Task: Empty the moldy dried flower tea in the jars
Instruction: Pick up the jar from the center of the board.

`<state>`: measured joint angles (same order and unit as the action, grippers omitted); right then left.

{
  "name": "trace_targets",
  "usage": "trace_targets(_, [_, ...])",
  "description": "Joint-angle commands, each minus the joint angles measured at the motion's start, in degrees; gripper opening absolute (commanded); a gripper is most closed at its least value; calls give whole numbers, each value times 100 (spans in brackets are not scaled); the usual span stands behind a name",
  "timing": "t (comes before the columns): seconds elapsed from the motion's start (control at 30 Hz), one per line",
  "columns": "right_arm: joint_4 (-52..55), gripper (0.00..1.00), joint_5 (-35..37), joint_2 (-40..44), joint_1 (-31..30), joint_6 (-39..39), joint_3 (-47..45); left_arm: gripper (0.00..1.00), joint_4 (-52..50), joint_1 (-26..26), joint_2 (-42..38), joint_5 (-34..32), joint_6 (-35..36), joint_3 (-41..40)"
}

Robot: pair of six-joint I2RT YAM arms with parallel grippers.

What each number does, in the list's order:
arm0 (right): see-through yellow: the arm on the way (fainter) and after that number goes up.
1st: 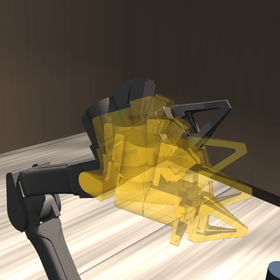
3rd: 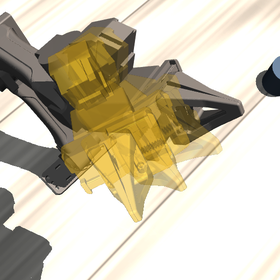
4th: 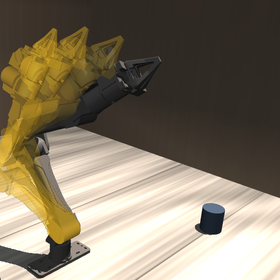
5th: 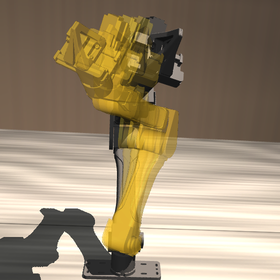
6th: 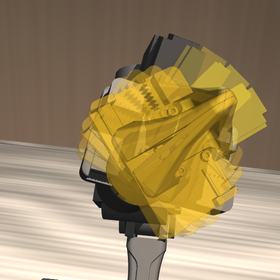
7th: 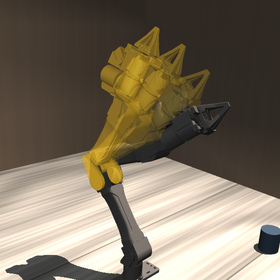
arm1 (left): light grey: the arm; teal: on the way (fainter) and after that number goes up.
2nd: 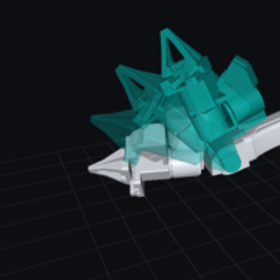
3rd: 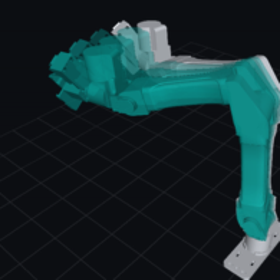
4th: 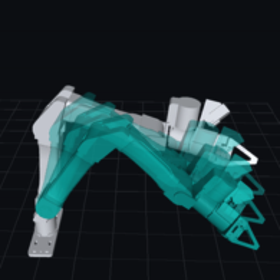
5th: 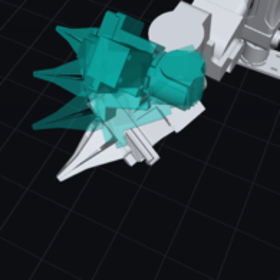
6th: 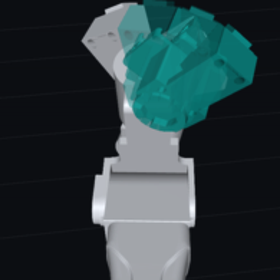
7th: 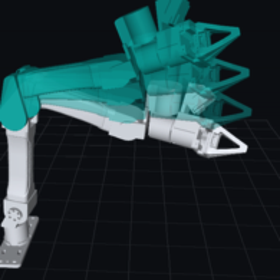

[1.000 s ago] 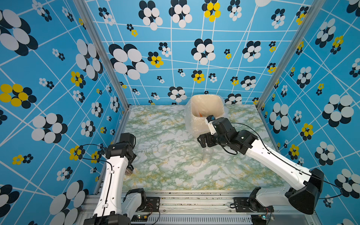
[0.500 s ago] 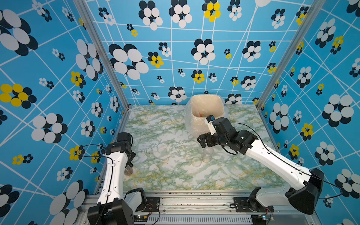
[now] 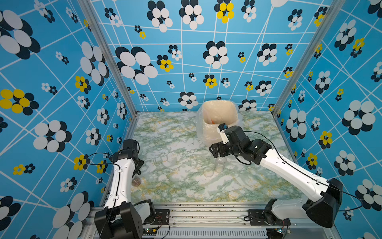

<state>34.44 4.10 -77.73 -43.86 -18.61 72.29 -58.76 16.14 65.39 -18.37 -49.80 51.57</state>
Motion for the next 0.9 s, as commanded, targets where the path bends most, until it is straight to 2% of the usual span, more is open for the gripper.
trace_targets(0.0, [-122, 99, -45, 23, -26, 88, -150, 84, 52, 72, 53, 12, -57, -159])
trace_targets(0.13, [-151, 99, -44, 21, -25, 103, -198, 80, 144, 124, 166, 59, -73, -242])
trace_targets(0.57, [-181, 99, 13, 35, -25, 178, -303, 58, 249, 174, 322, 143, -170, -339])
trace_targets(0.77, [-209, 99, 25, 48, -24, 191, -333, 44, 418, 170, 193, 357, -64, -437])
trace_targets(0.8, [-216, 99, 25, 57, -22, 186, -345, 38, 450, 170, 156, 384, -20, -444])
trace_targets(0.87, [-223, 99, 44, 83, -26, 189, -354, 33, 546, 170, 75, 492, 100, -451])
